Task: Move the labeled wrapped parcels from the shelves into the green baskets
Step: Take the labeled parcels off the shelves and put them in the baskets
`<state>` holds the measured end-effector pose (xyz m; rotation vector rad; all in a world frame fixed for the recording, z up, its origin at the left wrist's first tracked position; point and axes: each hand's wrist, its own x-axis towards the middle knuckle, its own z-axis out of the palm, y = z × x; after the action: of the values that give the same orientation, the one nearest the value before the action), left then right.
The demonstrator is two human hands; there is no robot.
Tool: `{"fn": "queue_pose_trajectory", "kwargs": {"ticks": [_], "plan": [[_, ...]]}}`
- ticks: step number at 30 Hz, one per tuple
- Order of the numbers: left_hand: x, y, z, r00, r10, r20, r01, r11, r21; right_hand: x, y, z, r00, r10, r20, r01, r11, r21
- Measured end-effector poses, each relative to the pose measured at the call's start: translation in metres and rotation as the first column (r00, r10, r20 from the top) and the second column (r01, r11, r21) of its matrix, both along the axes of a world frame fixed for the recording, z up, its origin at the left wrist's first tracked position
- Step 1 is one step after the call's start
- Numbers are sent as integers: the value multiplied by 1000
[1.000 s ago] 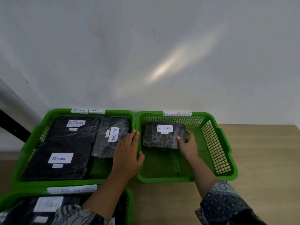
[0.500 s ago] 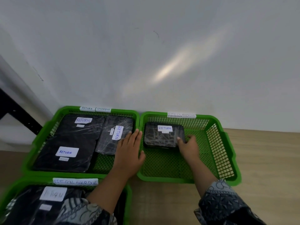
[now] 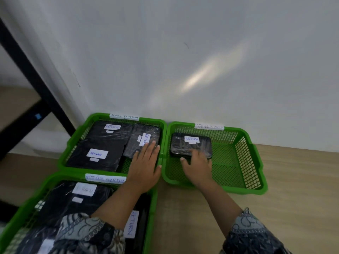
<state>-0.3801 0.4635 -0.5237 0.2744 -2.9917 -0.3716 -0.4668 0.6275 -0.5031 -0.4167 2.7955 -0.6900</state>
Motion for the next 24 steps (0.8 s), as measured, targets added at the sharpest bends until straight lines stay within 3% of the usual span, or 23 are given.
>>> {"fn": "queue_pose_trajectory", "kwargs": {"ticks": [12,24], "plan": [[166,-48,40,998,18,62,-9,990,-143,172,-60,45,942,272,-197,-258,961,96],[418,-127,36,988,112,104,-82,963,-258,402,-170,30,857,500,-124,-483,864,145]]}}
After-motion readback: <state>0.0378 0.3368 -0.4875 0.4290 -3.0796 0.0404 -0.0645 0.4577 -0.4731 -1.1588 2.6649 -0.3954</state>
